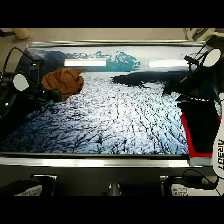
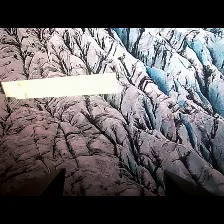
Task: Fold the shirts.
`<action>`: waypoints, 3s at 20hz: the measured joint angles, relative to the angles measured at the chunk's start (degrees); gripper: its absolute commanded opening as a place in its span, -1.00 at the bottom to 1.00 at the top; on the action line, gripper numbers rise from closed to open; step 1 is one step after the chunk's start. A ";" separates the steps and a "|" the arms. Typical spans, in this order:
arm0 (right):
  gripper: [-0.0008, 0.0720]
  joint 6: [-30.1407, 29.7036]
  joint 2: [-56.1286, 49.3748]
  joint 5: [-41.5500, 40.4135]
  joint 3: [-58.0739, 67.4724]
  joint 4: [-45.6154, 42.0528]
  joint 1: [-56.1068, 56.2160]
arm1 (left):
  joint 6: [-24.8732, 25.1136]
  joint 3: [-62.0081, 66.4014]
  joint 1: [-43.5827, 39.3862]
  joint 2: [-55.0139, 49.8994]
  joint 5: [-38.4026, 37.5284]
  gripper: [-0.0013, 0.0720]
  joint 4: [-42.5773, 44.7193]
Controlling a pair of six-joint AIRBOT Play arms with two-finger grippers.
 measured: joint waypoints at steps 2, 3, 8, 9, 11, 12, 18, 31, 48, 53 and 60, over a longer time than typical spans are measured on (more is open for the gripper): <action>0.85 0.00 0.00 0.00 0.00 0.00 0.00 | 0.02 0.00 0.00 0.00 0.00 0.55 0.00; 0.85 0.00 0.00 0.00 0.00 0.00 0.00 | 0.00 0.00 0.00 0.00 0.00 0.55 0.00; 0.85 0.00 0.00 0.00 0.00 0.00 0.00 | 0.00 0.00 0.00 0.00 0.00 0.55 0.00; 0.85 0.00 0.00 0.00 0.00 0.00 0.00 | 0.02 0.00 0.00 0.00 -0.02 0.55 0.00; 0.85 0.00 0.00 0.00 0.00 0.00 0.00 | 0.00 0.00 0.00 0.00 0.00 0.55 0.00; 0.85 0.00 0.00 -0.02 0.00 0.00 0.00 | 0.00 0.00 0.00 0.00 -0.02 0.55 0.00; 0.85 0.00 0.00 -0.52 0.00 0.00 0.00 | -0.13 -0.09 0.00 -0.22 3.91 0.55 -0.17; 0.85 -0.17 0.00 -5.18 -0.02 -0.59 0.00 | -7.39 28.70 8.90 -35.52 15.17 0.87 -5.75; 0.84 -5.64 12.66 -12.85 4.46 -4.81 0.00 | 11.72 36.96 -1.49 -6.71 16.22 -0.90 -13.25; 0.84 -4.85 25.51 -8.66 6.43 -8.66 0.00 | 9.22 31.89 -14.40 5.53 9.44 -0.90 -11.15; 0.84 -3.43 27.32 2.23 -4.85 -8.09 0.00 | -1.22 6.19 -29.09 1.57 11.15 -0.50 -5.40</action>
